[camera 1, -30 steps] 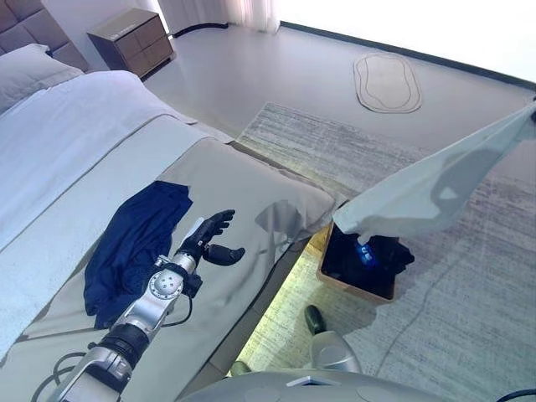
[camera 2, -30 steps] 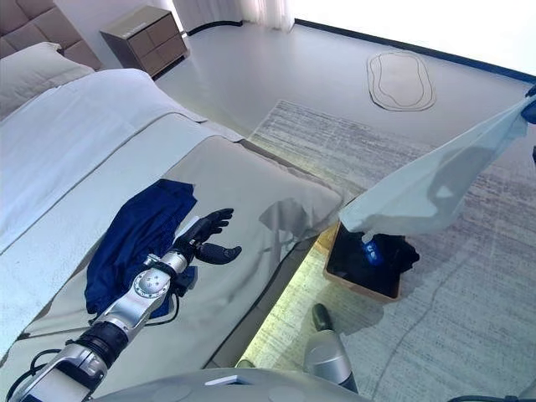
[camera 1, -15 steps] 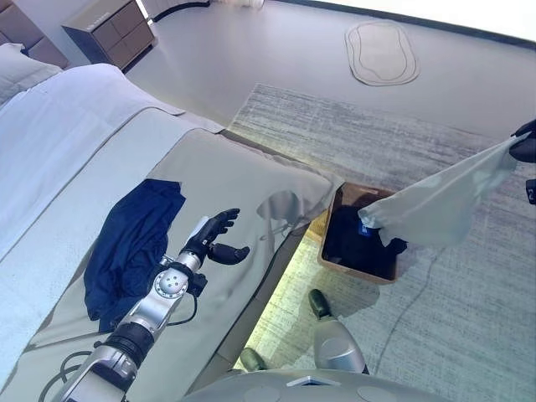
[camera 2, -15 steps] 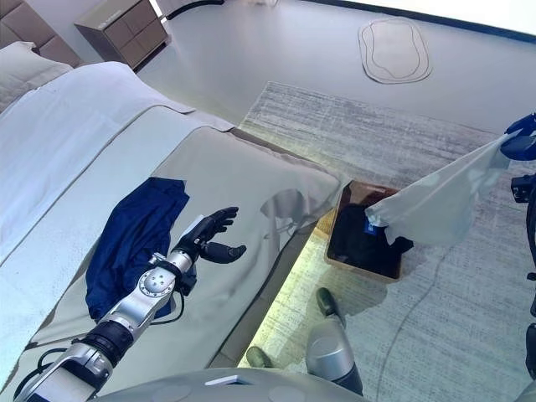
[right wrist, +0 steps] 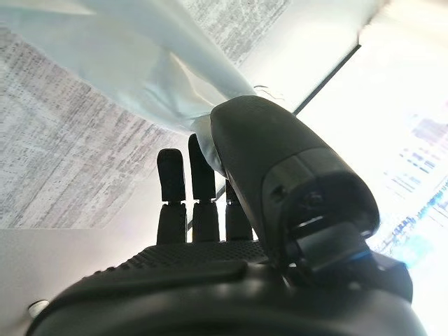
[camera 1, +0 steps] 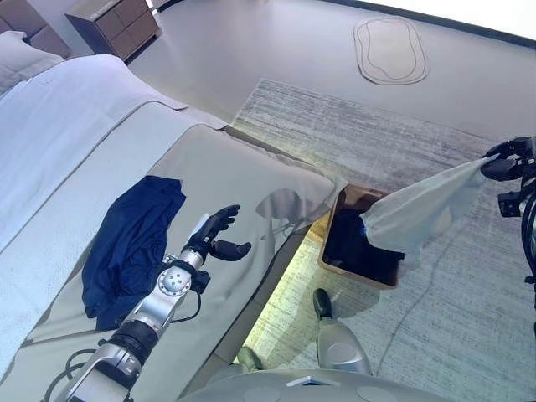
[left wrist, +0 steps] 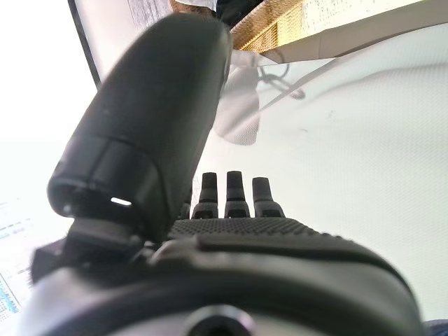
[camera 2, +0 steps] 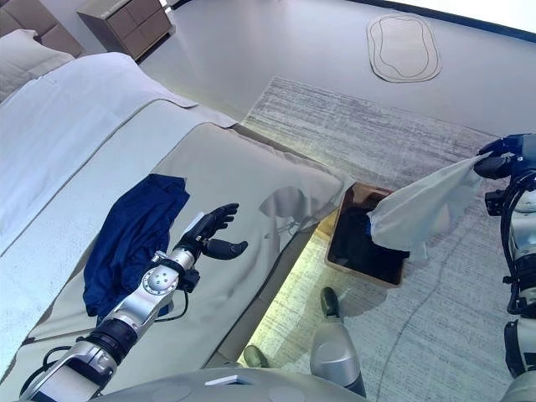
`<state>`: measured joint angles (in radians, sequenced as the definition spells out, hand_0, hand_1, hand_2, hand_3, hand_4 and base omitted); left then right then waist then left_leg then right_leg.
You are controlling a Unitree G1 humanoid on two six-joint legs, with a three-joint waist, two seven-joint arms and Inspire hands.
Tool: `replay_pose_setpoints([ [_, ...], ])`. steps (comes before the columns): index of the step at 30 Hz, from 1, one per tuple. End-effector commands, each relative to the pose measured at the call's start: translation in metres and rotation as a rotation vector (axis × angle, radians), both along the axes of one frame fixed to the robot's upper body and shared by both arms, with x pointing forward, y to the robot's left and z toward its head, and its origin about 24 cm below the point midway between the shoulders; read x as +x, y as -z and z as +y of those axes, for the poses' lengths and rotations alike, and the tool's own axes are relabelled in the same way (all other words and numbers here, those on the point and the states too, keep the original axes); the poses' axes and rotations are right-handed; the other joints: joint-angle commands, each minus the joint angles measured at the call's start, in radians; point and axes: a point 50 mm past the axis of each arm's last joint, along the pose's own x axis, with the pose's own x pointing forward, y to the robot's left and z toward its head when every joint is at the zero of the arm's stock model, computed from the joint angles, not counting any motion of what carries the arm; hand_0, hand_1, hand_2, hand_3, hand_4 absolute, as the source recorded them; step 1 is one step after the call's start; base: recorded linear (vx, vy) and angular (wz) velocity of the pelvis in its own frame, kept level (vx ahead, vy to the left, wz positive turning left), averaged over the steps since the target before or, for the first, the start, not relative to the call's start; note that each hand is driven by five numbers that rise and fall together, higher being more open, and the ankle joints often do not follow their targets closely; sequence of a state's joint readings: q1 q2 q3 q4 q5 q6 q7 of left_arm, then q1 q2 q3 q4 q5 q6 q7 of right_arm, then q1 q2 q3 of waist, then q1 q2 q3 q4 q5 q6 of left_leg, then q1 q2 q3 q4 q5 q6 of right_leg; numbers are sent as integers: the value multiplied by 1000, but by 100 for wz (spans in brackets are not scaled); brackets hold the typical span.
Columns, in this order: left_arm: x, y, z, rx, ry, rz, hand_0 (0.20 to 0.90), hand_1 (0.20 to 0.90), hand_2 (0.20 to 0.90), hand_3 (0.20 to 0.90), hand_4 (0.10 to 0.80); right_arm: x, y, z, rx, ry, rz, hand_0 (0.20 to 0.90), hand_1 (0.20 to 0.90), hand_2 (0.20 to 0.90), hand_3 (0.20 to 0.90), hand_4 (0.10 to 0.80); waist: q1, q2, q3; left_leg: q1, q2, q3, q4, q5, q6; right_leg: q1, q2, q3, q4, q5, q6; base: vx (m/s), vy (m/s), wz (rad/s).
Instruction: Pick up the clothes from the bed and place them into the basket
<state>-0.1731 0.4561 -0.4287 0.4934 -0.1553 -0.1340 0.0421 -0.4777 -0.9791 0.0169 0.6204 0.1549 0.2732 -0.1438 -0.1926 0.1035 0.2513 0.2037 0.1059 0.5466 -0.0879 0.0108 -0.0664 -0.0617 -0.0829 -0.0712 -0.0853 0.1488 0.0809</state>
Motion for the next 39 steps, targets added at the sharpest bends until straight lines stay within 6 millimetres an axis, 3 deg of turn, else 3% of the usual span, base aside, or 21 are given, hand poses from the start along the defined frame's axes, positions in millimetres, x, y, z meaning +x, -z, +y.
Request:
replay_pose_setpoints([
  [1,12,-22,3,-14,-10,-137,900,900,900,900,800,20,-45,12,-86,-42,-168,900,900,900,900,800,21,-52,-85,-41,2,-83,204,-205,17,24,-31,-128,3,-52,32,0,0,0],
  [13,18,-28,-2,-18,-5,-160,900,900,900,900,800,24,-12,22,-17,-133,-38,900,900,900,900,800,33,-62,-72,-47,-1,-85,208,-200,17,31,-39,-145,3,-51,27,-5,2,5],
  [22,19,-29,1,-3,-20,-165,900,900,900,900,800,23,19,31,-11,-222,143,900,900,900,900,800,47,-97,-76,-46,-1,-88,214,-201,26,41,-39,-152,4,-48,26,0,0,0],
  [30,17,-25,7,-5,-86,-151,900,900,900,900,800,33,6,37,-10,-251,72,900,900,900,900,800,92,-108,-82,-43,-11,-119,200,-188,28,70,-51,-183,6,-51,26,-19,28,5],
  [33,13,-20,11,-1,-121,-128,900,900,900,900,800,40,1,50,-24,-289,31,900,900,900,900,800,113,-120,-80,-57,-24,-133,179,-148,34,70,-63,-199,12,-42,18,-113,14,22],
  [39,6,-12,21,2,-202,-97,900,900,900,900,800,59,-4,82,-18,-383,-22,900,900,900,900,800,186,-116,-78,-80,-43,-216,131,-110,34,88,-72,-228,16,-53,19,-55,23,30],
])
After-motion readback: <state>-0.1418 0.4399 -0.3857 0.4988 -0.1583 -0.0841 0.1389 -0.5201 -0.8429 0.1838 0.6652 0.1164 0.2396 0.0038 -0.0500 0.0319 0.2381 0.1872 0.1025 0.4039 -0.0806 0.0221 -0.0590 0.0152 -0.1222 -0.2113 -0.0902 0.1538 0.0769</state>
